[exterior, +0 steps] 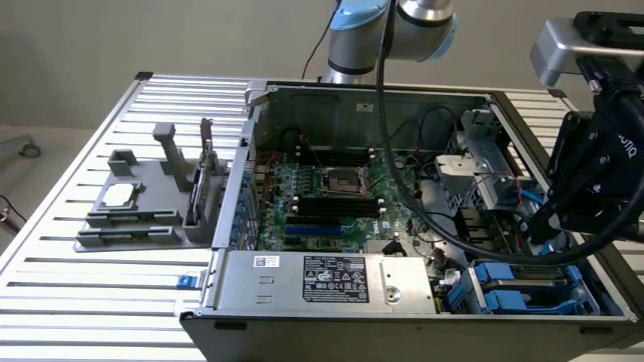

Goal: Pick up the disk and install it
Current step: 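Insert the first disk wire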

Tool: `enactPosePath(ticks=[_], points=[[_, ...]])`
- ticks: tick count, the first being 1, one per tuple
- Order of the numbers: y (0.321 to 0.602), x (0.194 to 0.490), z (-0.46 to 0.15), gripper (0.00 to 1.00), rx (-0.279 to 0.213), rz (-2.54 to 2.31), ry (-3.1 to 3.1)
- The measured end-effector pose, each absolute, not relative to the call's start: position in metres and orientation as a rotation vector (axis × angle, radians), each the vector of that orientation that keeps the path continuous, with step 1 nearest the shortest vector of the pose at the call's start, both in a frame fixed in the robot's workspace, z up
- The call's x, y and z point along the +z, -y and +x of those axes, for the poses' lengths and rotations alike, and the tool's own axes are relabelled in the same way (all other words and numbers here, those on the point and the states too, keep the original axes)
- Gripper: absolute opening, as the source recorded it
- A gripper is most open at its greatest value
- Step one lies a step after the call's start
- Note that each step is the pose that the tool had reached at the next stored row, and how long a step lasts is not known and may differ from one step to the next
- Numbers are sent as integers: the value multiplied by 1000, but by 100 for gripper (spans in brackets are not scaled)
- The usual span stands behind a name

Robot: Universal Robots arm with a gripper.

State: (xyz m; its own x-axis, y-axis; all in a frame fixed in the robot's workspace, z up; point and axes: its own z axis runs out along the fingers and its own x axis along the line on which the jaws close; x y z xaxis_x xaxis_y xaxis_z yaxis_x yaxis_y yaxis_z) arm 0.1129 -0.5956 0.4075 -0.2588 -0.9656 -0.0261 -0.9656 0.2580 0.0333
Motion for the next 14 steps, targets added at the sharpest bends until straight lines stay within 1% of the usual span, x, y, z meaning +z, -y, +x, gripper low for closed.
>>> enactPosePath(ticks=[14], points=[[596, 406, 113, 11, 68, -1611, -2689]])
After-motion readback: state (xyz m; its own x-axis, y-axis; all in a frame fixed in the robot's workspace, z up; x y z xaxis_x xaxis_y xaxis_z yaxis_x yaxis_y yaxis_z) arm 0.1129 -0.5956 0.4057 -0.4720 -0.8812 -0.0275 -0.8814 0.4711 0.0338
